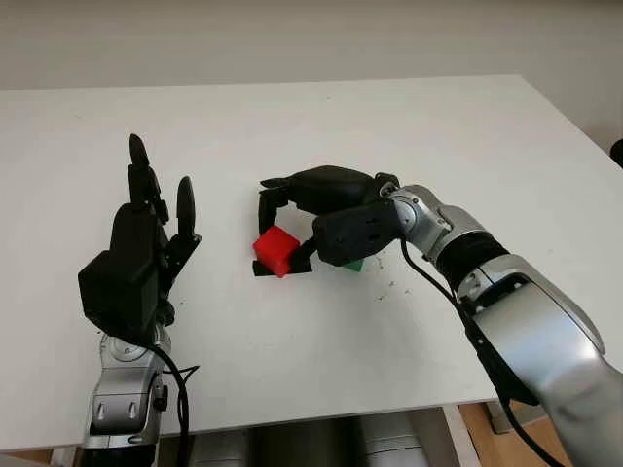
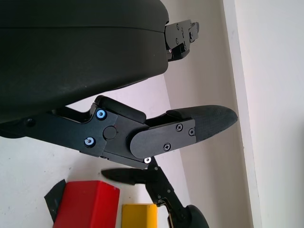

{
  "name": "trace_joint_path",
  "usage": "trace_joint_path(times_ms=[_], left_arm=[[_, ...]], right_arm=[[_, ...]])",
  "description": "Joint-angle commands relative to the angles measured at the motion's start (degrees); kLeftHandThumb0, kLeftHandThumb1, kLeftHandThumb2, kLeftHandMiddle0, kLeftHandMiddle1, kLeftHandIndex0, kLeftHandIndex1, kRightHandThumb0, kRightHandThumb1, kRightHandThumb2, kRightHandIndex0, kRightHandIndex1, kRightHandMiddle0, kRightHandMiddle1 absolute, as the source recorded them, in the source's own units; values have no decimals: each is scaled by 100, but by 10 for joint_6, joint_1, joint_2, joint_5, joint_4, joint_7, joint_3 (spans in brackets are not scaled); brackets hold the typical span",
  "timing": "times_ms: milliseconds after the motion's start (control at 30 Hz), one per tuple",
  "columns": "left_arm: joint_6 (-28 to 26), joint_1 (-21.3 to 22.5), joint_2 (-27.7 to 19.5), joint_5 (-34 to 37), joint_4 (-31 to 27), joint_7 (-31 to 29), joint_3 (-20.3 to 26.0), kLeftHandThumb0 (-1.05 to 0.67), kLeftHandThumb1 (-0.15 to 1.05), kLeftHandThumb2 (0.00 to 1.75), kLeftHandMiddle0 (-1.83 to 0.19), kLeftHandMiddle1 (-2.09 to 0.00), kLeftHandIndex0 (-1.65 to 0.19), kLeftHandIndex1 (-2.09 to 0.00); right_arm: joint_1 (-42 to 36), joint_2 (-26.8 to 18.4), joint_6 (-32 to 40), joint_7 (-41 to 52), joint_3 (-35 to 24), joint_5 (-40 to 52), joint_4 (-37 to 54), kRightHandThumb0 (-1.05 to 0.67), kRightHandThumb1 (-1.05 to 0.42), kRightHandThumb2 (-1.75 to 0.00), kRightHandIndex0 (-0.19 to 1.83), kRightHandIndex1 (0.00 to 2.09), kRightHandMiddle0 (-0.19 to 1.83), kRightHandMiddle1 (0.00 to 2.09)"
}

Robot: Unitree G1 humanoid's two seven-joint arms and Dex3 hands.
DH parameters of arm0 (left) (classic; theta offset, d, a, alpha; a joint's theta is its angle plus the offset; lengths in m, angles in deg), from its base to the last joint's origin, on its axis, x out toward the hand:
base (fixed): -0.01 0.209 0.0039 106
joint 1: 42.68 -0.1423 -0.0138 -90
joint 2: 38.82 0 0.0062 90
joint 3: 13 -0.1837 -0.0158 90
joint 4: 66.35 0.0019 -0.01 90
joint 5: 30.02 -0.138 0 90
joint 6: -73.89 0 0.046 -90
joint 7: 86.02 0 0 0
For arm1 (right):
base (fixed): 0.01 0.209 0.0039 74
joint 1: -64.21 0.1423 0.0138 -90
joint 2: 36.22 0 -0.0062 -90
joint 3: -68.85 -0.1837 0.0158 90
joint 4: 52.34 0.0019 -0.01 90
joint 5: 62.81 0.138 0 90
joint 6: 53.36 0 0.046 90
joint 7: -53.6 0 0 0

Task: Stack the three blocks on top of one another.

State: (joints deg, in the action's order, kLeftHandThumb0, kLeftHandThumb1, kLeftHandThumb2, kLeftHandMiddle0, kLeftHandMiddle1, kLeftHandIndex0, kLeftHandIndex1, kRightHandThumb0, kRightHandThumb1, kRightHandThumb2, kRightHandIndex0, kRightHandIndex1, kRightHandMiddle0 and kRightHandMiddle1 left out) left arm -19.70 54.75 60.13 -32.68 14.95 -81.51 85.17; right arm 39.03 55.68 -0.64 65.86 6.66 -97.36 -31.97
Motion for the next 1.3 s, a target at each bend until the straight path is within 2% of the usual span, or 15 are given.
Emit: trace_joint_path(times_ms=[0,133,367,533,733,800,967,1100,1267], left_arm=[[1,-3,-2,0,-9,0,3,-72,105,64,19,0,19,0],[1,-3,-1,0,-8,1,3,-72,105,63,19,0,19,0],[4,-5,-2,0,-8,0,4,-72,105,64,19,0,19,0],[3,-6,0,0,-8,1,3,-72,105,64,19,0,19,0],[7,-3,-1,4,-1,0,6,-72,105,64,19,0,19,0],[7,-2,-2,4,1,-1,6,-73,105,64,19,0,19,0],[7,-2,-4,4,1,-2,6,-72,105,64,19,0,19,0],[3,-4,-5,4,-4,-4,6,-73,105,64,19,0,19,0],[4,-8,-8,1,-8,-5,5,-72,105,65,19,0,19,0]], right_arm=[[-2,-4,-5,-11,7,-9,1,-69,-92,-6,-6,1,18,28],[1,-6,-4,-15,6,-9,0,-75,-92,-6,-16,1,7,17],[22,-25,-25,7,-17,16,10,-83,-92,-6,-18,3,3,11],[39,-46,-41,77,-70,89,28,-88,-92,-5,-19,2,5,11],[56,-72,-25,126,-155,194,87,-69,-87,-4,-10,7,22,19],[63,-77,-15,111,-169,202,88,-63,-86,-4,-6,9,28,23],[87,-101,12,-22,-150,121,66,-59,-85,-4,7,14,35,29],[116,-119,28,-129,-77,4,27,-57,-86,-5,10,14,29,27],[144,-120,44,-210,-3,-94,-7,-58,-84,-5,15,15,29,26]])
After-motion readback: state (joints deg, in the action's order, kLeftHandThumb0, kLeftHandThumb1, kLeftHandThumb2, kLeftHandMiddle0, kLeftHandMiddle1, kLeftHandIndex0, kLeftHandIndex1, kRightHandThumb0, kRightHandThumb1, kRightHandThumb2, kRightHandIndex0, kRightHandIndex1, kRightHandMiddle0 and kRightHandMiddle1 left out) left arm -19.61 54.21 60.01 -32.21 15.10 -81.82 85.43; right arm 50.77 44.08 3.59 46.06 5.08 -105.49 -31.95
